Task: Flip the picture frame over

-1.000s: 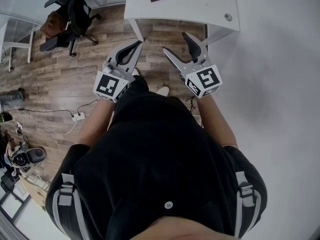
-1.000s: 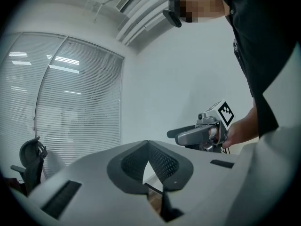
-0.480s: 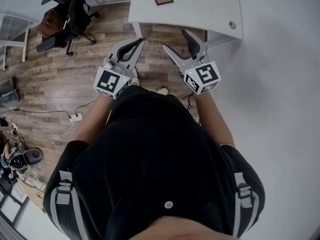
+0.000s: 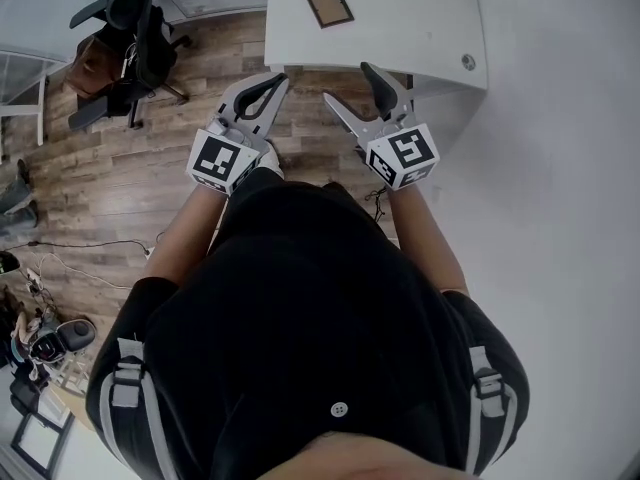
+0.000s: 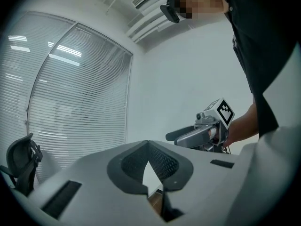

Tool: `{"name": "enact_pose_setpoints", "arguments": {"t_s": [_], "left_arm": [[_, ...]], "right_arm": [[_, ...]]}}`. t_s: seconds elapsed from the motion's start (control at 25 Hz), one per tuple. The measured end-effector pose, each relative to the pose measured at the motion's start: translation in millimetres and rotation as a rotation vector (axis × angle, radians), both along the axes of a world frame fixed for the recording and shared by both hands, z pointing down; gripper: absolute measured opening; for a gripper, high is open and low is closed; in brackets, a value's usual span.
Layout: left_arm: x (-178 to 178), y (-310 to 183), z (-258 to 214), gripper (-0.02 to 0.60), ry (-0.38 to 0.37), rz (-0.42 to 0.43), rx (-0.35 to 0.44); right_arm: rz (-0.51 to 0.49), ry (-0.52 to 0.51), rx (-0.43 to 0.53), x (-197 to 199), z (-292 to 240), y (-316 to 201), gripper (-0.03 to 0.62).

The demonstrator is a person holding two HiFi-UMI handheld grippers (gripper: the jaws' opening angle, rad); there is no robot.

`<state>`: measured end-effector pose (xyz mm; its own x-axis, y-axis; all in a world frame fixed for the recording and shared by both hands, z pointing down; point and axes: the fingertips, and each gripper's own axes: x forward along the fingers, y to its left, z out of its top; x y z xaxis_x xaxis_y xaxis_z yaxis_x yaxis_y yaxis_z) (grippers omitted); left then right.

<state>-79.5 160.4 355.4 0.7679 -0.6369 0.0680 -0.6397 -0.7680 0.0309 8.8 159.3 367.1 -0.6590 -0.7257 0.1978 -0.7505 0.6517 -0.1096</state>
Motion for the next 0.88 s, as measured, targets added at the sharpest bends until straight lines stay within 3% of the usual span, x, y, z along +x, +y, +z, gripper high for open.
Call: {"name": "enact_pose_setpoints", "arguments": {"t_s": [0.28,0.56,0.88], "left_arm": [[-30.5,-38.5,1.3,0.005,0.013,0.046,-0.002],[-60.3,-69.9,21.5,0.005,-0.02,0.071,-0.049],[-52.2,-110.4,22.6,0.005,-0.016,0.052,-0.046]], "right_arm": [[0.061,0.025,-0.004,-27.6,2.4,-37.4,0.339],[0.092,0.034,-0.022,-51.9,11.4,-65.1,0.337],[0.079,0.036,-0.051,-39.0,26.0,-105.0,0.337]]}}
